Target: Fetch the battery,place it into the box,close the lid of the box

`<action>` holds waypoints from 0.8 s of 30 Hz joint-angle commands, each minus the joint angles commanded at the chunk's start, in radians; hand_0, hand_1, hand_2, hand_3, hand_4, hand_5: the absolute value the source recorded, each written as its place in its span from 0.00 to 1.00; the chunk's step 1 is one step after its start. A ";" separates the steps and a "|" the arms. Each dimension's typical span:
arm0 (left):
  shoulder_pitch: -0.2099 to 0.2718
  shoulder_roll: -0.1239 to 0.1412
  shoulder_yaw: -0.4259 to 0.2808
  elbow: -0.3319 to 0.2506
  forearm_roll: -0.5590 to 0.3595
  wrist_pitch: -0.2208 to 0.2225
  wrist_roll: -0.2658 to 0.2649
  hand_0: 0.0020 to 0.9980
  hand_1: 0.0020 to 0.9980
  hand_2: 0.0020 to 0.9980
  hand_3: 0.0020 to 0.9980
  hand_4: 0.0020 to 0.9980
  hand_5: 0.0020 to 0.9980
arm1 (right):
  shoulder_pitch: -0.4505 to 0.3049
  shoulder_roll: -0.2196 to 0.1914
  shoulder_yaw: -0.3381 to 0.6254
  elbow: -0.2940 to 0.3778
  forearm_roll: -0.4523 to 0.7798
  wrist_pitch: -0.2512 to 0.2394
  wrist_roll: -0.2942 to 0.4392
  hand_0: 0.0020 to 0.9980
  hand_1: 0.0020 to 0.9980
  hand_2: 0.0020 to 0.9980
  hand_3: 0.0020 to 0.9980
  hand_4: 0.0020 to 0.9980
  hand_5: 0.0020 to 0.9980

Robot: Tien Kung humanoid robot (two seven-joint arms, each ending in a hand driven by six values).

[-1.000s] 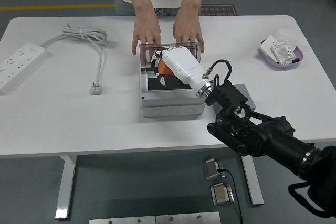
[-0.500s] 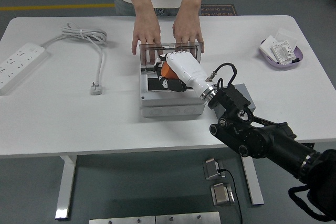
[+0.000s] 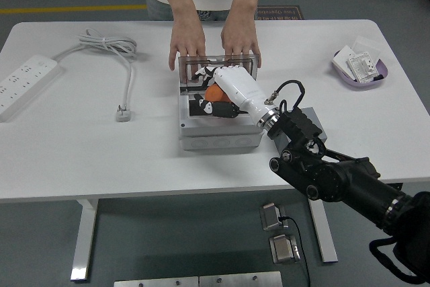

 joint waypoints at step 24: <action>0.001 -0.006 -0.004 0.000 -0.006 0.002 0.002 0.71 0.70 0.73 0.80 0.89 0.59 | -0.021 -0.067 0.089 0.211 -0.032 0.059 -0.078 0.71 0.59 0.66 0.80 1.00 0.65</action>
